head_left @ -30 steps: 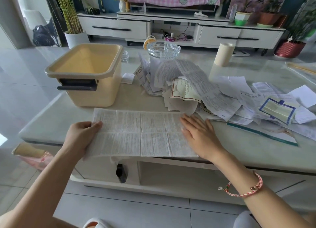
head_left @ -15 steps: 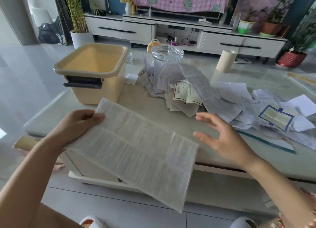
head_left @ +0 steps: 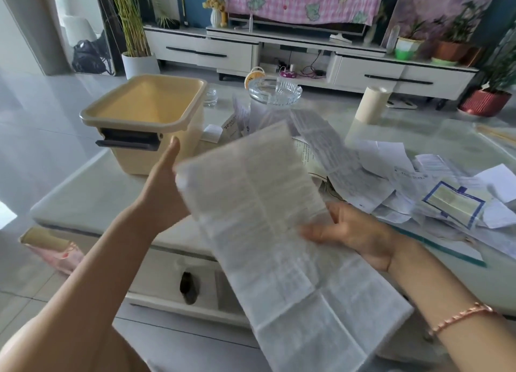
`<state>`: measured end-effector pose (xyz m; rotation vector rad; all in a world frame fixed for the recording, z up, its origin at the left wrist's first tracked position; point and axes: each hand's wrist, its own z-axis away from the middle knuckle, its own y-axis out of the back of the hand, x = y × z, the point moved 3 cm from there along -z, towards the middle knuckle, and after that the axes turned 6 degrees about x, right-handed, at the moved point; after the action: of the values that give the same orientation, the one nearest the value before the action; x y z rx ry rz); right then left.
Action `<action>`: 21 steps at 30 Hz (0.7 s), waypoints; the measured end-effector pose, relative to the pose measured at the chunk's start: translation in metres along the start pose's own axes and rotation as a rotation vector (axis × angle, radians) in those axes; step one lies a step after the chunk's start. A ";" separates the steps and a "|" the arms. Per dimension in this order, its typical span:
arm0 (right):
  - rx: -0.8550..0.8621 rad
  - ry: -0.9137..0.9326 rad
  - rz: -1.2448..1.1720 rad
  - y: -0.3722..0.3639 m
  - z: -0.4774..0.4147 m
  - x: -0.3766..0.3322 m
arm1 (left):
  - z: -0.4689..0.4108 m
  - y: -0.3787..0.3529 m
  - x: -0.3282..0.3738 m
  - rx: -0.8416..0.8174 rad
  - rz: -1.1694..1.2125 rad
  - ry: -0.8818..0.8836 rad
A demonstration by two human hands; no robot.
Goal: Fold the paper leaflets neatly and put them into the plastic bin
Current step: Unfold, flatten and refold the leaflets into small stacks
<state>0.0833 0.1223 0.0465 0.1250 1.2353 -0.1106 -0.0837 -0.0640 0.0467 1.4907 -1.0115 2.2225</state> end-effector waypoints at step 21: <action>0.308 -0.015 -0.302 0.040 0.015 0.014 | -0.002 -0.068 -0.051 0.084 -0.227 0.028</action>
<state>0.1078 0.1590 0.0390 0.2031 1.2094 -0.5637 -0.0240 -0.0068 0.0270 1.5211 -0.7089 2.1411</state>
